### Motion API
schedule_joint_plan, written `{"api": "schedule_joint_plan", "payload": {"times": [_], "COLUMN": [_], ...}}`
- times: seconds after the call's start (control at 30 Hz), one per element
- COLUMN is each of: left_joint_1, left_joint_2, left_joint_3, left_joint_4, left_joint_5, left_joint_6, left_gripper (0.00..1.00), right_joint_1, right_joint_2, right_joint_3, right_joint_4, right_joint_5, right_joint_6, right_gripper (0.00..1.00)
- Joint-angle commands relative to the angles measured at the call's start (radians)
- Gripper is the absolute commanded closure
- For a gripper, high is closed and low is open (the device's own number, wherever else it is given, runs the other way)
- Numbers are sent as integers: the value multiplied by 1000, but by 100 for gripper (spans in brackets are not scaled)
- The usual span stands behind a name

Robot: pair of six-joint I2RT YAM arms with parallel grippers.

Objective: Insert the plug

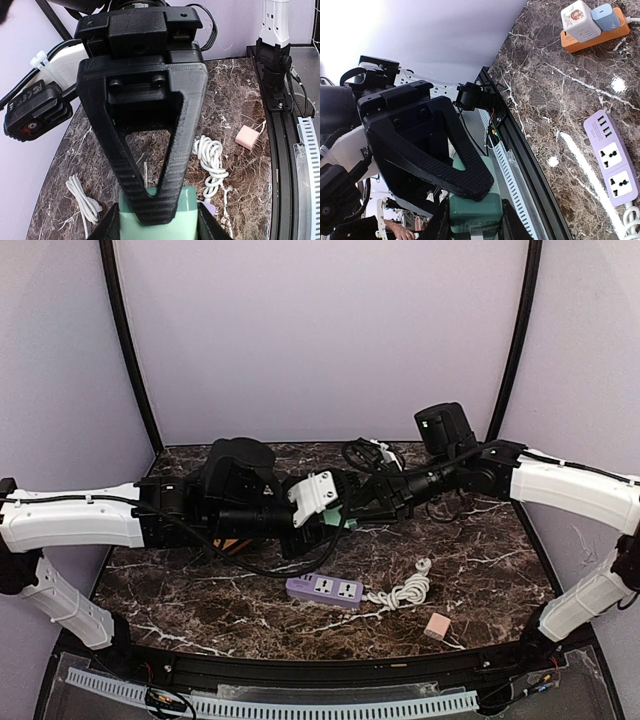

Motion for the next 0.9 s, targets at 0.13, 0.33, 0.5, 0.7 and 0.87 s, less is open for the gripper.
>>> {"api": "schedule_joint_plan", "payload": {"times": [0.13, 0.33, 0.5, 0.7, 0.87], "left_joint_1": [5, 5, 5, 27, 94], "left_joint_2": [5, -23, -39, -70, -87], "left_joint_3": [71, 84, 132, 155, 160], "left_joint_4": [-22, -59, -167, -221, -239], "left_joint_5": [-56, -77, -76, -57, 13], "left_joint_6": [-33, -65, -126, -226, -350], "left_gripper": [30, 2, 1, 1, 1], "right_joint_1": [4, -25, -43, -50, -53], "right_joint_2": [-2, -35, -100, -182, -246], "right_joint_3": [28, 29, 25, -9, -49], "right_joint_4": [17, -4, 3, 72, 156], "right_joint_5": [-24, 37, 163, 326, 425], "right_joint_6": [-83, -116, -178, -240, -256], "right_gripper": [100, 100, 100, 100, 100]}}
